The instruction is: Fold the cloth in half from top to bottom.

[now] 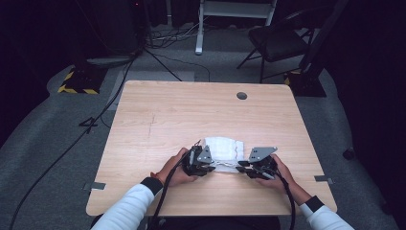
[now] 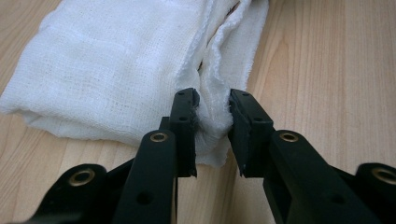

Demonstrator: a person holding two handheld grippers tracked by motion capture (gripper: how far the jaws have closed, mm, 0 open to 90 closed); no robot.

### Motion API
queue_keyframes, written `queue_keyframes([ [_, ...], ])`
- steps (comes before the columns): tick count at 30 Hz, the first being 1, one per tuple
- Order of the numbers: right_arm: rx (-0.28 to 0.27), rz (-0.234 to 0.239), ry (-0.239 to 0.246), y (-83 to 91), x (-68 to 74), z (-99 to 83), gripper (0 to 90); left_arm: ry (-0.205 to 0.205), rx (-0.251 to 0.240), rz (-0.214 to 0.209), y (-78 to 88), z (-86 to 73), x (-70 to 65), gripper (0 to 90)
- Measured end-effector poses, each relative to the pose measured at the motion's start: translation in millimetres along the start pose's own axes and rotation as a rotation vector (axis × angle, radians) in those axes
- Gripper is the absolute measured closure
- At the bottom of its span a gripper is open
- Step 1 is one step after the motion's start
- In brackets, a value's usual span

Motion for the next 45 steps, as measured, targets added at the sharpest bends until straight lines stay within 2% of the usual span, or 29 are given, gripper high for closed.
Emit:
queue_keyframes([
  [1, 0.002, -0.005, 0.001, -0.2, -0.6, -0.5, 75.0, -0.011, -0.005, 0.006, -1.8, -0.5, 0.7, 74.5],
  [2, 0.007, -0.030, 0.012, -1.9, -3.9, -0.3, 75.8, -0.010, -0.009, 0.005, -3.5, -0.6, 1.2, 75.5],
  [3, 0.007, -0.030, 0.012, -1.9, -3.9, -0.3, 75.8, -0.008, -0.011, 0.005, -4.4, -0.6, 2.1, 75.5],
  [7, 0.005, -0.055, -0.001, -5.3, -13.8, 1.2, 75.9, -0.017, -0.014, 0.048, -10.1, 0.5, 12.9, 75.6],
  [11, -0.004, -0.080, -0.029, -11.1, -28.8, 6.9, 75.9, 0.000, -0.008, 0.071, -16.8, 1.8, 28.1, 74.7],
  [13, -0.003, -0.087, -0.027, -12.2, -31.9, 8.4, 75.9, 0.027, -0.006, 0.073, -19.7, 2.6, 35.7, 74.3],
  [14, 0.001, -0.101, -0.032, -13.9, -38.3, 10.7, 75.3, 0.029, -0.008, 0.077, -20.7, 2.8, 38.2, 71.8],
  [15, 0.000, -0.089, -0.048, -14.2, -39.8, 11.7, 74.0, 0.031, -0.009, 0.076, -21.0, 2.5, 38.8, 68.9],
  [16, 0.000, -0.089, -0.048, -14.2, -39.8, 11.7, 74.0, 0.047, -0.011, 0.062, -20.6, 2.6, 37.4, 68.9],
  [17, -0.006, -0.061, -0.062, -13.3, -38.8, 12.6, 69.9, 0.058, -0.004, 0.049, -18.7, 3.1, 32.7, 61.0],
  [18, -0.006, -0.061, -0.062, -13.3, -38.8, 12.6, 69.9, 0.058, -0.004, 0.049, -18.7, 3.1, 32.7, 56.5],
  [19, -0.006, -0.051, -0.061, -12.5, -36.9, 12.2, 69.5, 0.058, 0.007, 0.031, -16.4, 3.4, 28.3, 56.5],
  [20, -0.004, -0.041, -0.058, -10.9, -33.6, 12.1, 68.7, 0.054, 0.017, 0.021, -14.6, 3.7, 26.2, 47.3],
  [21, -0.003, -0.031, -0.050, -8.6, -29.7, 12.7, 68.0, 0.055, 0.024, 0.021, -13.4, 3.7, 25.6, 43.8],
  [24, -0.009, -0.018, -0.033, -2.3, -21.9, 14.5, 66.0, 0.092, 0.025, -0.003, -9.2, 3.6, 23.0, 36.7],
  [27, -0.017, -0.006, -0.032, 3.6, -16.4, 15.4, 65.2, 0.087, 0.042, -0.017, -3.9, 0.9, 19.9, 34.5],
  [30, -0.026, -0.020, -0.014, 10.4, -14.2, 18.2, 65.2, 0.071, 0.050, -0.012, 2.7, 0.8, 19.4, 34.0],
  [34, -0.041, -0.029, -0.011, 16.8, -14.4, 21.4, 62.8, 0.078, 0.019, 0.023, 14.1, 5.0, 23.6, 30.6],
  [38, -0.039, -0.055, -0.002, 21.2, -15.2, 22.4, 59.6, 0.058, 0.050, 0.053, 19.6, 0.7, 26.3, 28.6],
  [42, -0.031, -0.084, 0.002, 27.5, -15.0, 20.8, 52.5, 0.089, 0.054, 0.090, 27.8, -3.4, 33.2, 25.0],
  [45, -0.027, -0.104, -0.002, 33.0, -15.5, 17.5, 48.3, 0.104, 0.053, 0.099, 35.7, -8.1, 35.2, 24.0],
])
Point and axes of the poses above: each handheld gripper's, and its own axes: y roughly backward along the jaws, z roughly out of its top, x roughly to its left, the point moved 10 cm from there along -y, roughly forward along the jaws, and after that the axes turned 10 degrees about z, right-handed, at the moved point
